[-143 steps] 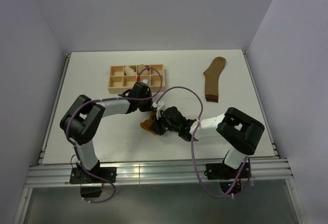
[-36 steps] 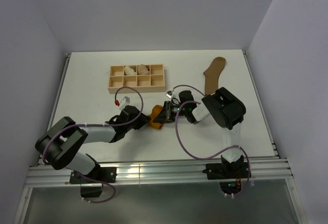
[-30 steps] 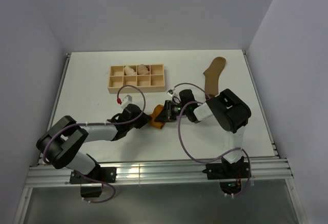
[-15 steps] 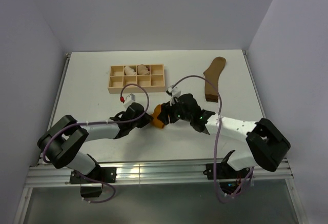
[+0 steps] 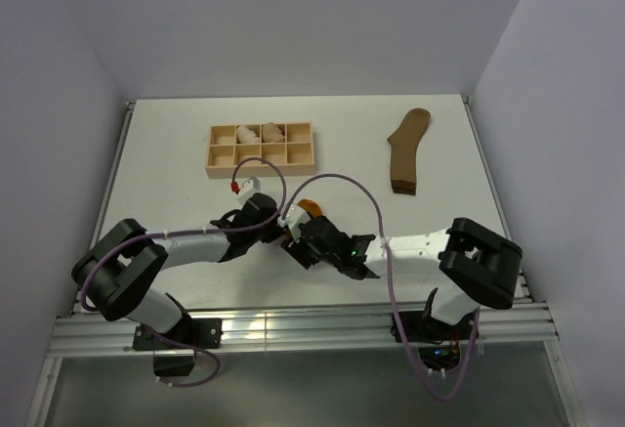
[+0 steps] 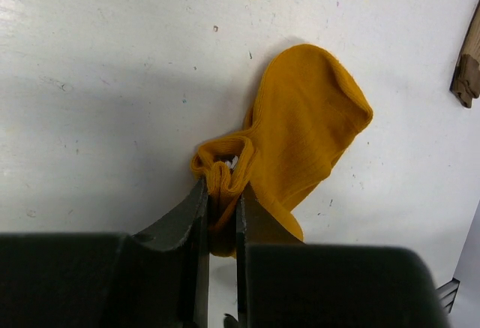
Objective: Roll the socks
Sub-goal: Roll the sock at the center of the board.
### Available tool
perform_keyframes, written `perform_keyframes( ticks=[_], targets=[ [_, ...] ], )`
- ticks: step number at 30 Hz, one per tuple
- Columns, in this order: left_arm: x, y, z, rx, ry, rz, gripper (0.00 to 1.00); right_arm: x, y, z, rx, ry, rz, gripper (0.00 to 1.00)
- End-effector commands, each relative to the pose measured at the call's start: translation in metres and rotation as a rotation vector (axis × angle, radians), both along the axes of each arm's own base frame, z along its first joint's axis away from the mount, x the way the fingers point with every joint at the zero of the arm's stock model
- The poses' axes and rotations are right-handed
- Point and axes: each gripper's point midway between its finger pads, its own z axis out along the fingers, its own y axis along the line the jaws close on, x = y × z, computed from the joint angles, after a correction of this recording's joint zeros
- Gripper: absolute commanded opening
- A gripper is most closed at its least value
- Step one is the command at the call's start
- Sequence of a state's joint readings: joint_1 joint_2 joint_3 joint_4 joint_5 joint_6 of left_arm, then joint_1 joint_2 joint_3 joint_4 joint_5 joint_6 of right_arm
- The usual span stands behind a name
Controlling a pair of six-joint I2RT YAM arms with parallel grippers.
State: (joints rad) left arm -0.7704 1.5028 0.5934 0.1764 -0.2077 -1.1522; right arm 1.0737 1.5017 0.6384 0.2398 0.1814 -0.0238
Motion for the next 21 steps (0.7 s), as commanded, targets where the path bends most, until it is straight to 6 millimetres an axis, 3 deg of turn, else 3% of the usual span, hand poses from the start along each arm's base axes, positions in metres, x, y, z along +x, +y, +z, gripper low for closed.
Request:
perform_keyframes(
  ticks=[1,5,11,21],
  targets=[
    [-0.005,0.0,-0.008,0.05,0.024,-0.031,0.0,0.02,0.015,0.021,-0.023,-0.15,-0.031,0.63],
    [-0.007,-0.001,-0.008,0.051,0.028,-0.039,0.0,0.021,0.025,0.012,-0.072,-0.181,-0.022,0.59],
    [-0.007,-0.004,-0.009,0.046,0.035,-0.05,0.0,0.028,0.02,0.002,-0.144,-0.231,-0.059,0.55],
    [-0.007,-0.002,-0.009,0.056,0.037,-0.048,0.01,0.018,0.02,0.037,0.0,-0.271,-0.049,0.66]
  ],
)
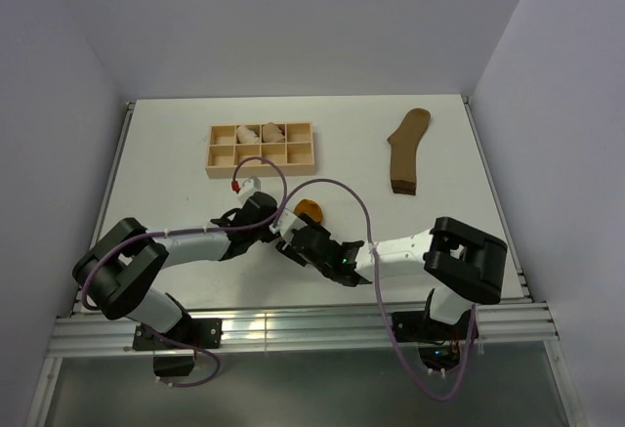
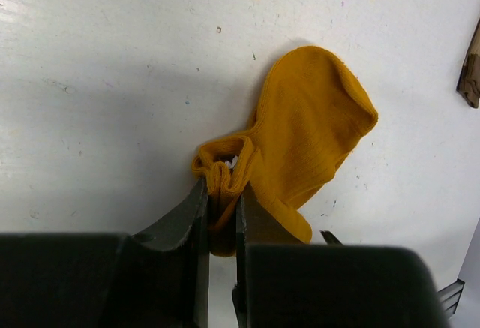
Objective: Roll the socks
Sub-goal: Roll the sock at the center of the board.
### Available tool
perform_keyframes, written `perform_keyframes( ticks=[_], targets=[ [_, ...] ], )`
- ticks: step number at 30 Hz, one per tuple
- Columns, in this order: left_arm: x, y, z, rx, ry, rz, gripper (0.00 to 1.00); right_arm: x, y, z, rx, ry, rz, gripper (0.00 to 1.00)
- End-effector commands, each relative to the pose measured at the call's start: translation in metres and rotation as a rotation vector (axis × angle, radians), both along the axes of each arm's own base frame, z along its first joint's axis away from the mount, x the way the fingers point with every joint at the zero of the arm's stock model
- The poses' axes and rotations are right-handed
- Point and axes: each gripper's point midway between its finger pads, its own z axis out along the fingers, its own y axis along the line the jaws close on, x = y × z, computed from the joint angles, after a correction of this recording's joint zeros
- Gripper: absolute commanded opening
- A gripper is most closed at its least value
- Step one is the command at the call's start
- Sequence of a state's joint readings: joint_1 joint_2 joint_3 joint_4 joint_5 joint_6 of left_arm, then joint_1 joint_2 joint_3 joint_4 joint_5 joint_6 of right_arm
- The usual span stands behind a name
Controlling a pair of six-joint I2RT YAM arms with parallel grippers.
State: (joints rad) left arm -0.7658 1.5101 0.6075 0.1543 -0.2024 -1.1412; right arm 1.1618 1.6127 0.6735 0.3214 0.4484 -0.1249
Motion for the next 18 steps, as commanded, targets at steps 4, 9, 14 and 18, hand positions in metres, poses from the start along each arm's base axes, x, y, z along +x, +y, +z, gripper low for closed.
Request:
perform_keyframes(
  ticks=[4,9,14,18],
  targets=[
    [-0.008,-0.003,-0.007,0.043,0.03,-0.044,0.0,0.002,0.02,0.036,0.101,-0.073,0.048,0.68],
    [-0.008,-0.004,-0.006,0.04,0.03,-0.048,0.0,0.001,0.026,0.019,0.065,-0.043,0.06,0.68],
    [-0.008,-0.005,-0.009,0.038,0.034,-0.05,0.0,0.002,0.027,0.001,0.036,-0.021,0.045,0.66],
    [-0.01,-0.006,-0.011,0.032,0.042,-0.056,0.0,0.004,0.028,-0.014,0.013,-0.009,0.031,0.6]
  ],
)
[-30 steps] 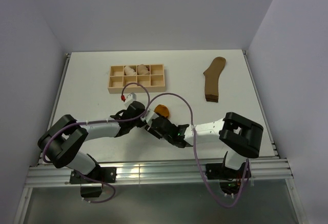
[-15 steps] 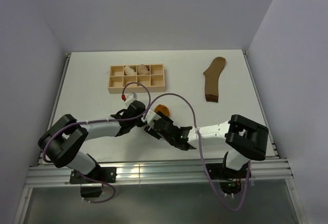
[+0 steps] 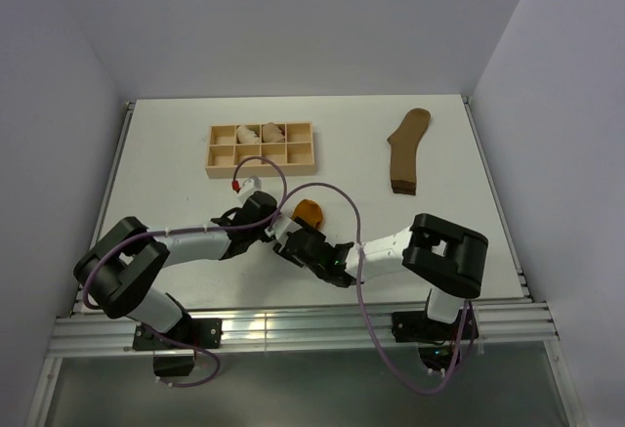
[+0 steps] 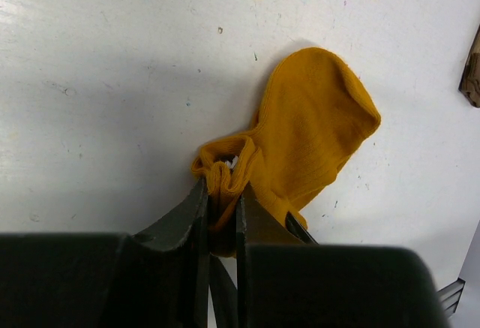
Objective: Roll the socks
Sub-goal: Roll the sock at the center of the board.
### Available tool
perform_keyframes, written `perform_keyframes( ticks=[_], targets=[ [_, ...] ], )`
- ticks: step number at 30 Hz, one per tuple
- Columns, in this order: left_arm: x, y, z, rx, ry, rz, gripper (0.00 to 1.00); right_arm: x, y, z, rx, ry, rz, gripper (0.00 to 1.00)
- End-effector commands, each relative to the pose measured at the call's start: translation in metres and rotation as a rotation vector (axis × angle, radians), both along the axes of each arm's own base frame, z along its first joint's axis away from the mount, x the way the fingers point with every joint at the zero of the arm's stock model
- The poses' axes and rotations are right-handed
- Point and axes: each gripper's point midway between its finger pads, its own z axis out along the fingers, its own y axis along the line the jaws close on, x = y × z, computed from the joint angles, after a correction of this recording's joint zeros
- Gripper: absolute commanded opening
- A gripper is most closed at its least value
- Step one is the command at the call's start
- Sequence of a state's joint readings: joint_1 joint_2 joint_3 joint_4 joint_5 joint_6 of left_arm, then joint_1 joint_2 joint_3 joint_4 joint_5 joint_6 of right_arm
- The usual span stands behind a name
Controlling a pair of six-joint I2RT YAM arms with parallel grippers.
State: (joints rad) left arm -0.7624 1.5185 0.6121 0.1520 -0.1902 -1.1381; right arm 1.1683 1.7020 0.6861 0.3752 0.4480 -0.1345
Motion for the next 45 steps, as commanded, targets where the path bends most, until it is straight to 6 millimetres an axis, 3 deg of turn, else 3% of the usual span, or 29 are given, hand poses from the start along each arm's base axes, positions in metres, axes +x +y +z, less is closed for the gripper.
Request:
perform_keyframes(
  ticks=[1,4,8,9,11,14,22,28,33,45],
  targets=[
    [-0.01,-0.005,-0.009,0.032,0.033,-0.048,0.0,0.003,0.02,0.003,0.035,-0.011,0.018,0.59],
    [-0.009,-0.005,-0.004,0.021,0.018,-0.048,0.0,0.002,0.019,-0.007,0.021,0.003,0.012,0.5],
    [-0.01,-0.007,-0.002,0.008,0.016,-0.05,0.04,0.002,0.017,-0.013,0.009,0.014,0.003,0.29],
    [-0.01,-0.007,-0.001,0.004,0.017,-0.047,0.05,0.001,0.017,-0.013,0.01,0.019,0.003,0.19],
    [-0.011,-0.005,-0.001,-0.002,0.018,-0.037,0.12,-0.001,0.017,-0.014,0.018,0.034,0.004,0.08],
    [-0.009,0.0,0.003,-0.004,0.007,-0.003,0.26,-0.005,0.015,-0.019,0.033,0.078,0.0,0.0],
    [-0.006,0.018,0.013,-0.024,-0.02,0.094,0.68,-0.012,0.01,-0.029,0.193,0.283,-0.023,0.0],
    [-0.003,0.042,0.016,-0.056,-0.023,0.175,0.81,0.0,-0.004,-0.024,0.312,0.377,-0.068,0.0],
    [0.0,0.055,0.018,-0.078,-0.03,0.2,0.85,-0.002,0.002,-0.03,0.333,0.461,-0.045,0.0],
    [-0.013,0.057,0.038,-0.182,-0.153,0.13,0.82,0.004,-0.002,-0.032,0.539,0.813,-0.091,0.0]
  ],
)
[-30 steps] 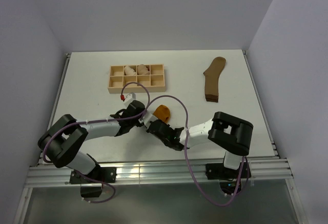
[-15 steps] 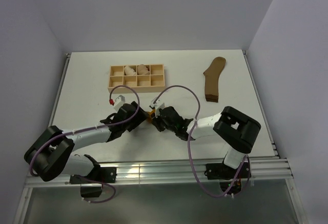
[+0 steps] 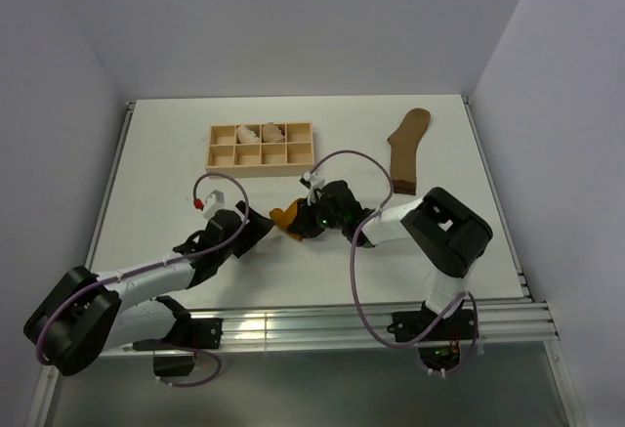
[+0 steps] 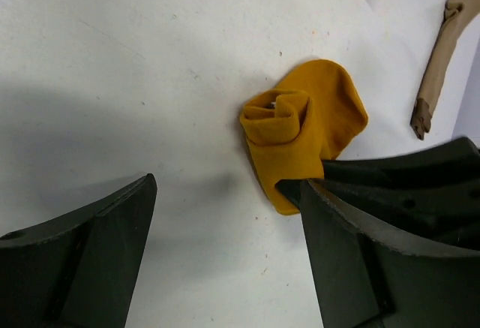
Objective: Roll the socks
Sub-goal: Roll the sock at the center of the board.
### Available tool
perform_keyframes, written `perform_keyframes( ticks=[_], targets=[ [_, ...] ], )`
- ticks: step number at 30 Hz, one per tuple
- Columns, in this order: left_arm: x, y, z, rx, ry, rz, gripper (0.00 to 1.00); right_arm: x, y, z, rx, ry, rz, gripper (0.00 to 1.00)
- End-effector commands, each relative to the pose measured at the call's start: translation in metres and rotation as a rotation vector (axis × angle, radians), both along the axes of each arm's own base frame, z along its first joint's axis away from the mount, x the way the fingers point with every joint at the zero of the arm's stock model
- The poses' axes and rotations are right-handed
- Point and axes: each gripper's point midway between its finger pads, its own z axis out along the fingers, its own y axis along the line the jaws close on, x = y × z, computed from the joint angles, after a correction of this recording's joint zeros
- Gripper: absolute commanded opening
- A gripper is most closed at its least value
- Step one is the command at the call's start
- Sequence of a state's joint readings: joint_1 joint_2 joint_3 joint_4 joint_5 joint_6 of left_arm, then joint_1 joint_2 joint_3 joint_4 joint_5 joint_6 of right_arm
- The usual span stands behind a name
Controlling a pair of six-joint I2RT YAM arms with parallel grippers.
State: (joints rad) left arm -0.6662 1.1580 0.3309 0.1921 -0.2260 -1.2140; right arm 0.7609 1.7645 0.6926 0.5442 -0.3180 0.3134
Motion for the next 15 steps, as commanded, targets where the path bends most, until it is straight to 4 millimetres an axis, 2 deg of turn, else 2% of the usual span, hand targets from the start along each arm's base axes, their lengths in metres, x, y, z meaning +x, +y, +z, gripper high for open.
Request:
perform_keyframes(
  ticks=[1,7,8,13,15],
  targets=[
    [0.005,-0.012,0.019,-0.063,-0.086,-0.05,0.82,-0.033,-0.014,-0.034,-0.004,0.278,0.038,0.0],
    [0.006,-0.027,0.012,-0.086,-0.068,-0.106,0.8,-0.026,-0.016,-0.036,0.057,0.392,0.006,0.0],
    [0.008,-0.029,0.013,-0.088,-0.069,-0.105,0.8,-0.032,-0.016,-0.035,0.08,0.424,0.026,0.0],
    [0.015,-0.037,0.008,-0.093,-0.065,-0.11,0.78,-0.031,-0.021,-0.042,0.133,0.515,0.002,0.0],
    [0.019,-0.04,0.012,-0.102,-0.08,-0.107,0.77,-0.033,-0.023,-0.044,0.143,0.54,-0.002,0.0]
  ],
)
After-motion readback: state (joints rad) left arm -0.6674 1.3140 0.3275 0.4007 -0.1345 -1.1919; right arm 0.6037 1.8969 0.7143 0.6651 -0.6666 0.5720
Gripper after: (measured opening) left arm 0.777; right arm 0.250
